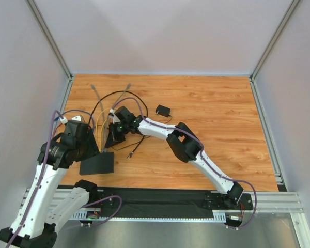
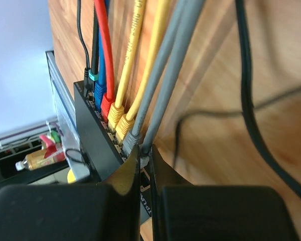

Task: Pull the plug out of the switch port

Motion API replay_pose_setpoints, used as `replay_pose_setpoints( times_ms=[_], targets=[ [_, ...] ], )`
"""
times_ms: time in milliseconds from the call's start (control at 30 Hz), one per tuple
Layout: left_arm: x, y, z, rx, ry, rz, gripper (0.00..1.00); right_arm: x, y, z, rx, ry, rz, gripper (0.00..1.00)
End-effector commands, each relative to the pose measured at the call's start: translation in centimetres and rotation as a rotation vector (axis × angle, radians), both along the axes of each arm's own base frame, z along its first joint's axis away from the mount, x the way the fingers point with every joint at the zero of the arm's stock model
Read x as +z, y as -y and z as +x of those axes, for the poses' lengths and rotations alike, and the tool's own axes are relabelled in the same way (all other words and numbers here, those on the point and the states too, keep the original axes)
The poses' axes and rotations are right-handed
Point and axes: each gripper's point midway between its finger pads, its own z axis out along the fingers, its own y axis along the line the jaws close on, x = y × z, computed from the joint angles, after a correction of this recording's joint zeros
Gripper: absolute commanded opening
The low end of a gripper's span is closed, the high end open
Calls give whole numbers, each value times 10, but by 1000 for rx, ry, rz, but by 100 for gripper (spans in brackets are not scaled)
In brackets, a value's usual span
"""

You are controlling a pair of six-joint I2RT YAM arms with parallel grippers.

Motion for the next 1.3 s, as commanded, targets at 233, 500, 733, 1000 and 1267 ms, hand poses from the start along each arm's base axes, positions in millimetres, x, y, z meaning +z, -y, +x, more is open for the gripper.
replay_pose_setpoints(
  times_ms=[233, 500, 733, 1000, 1267],
  targets=[
    [-50, 11, 8, 108, -193, -64, 43, 43, 34, -18, 133, 26, 86, 36],
    [-90, 20, 10, 165, -303, -182, 7, 40, 54, -38, 151, -30, 77, 44],
    [-111, 13, 8, 214, -347, -155, 0, 47, 54, -62, 181, -93, 169, 43],
    [-135, 7, 0, 291, -451, -165, 0, 60, 43, -78, 179, -196, 270, 41],
    [-120, -2, 6, 346, -418, -129, 0, 65, 54, -38, 173, 37, 132, 41]
  ],
)
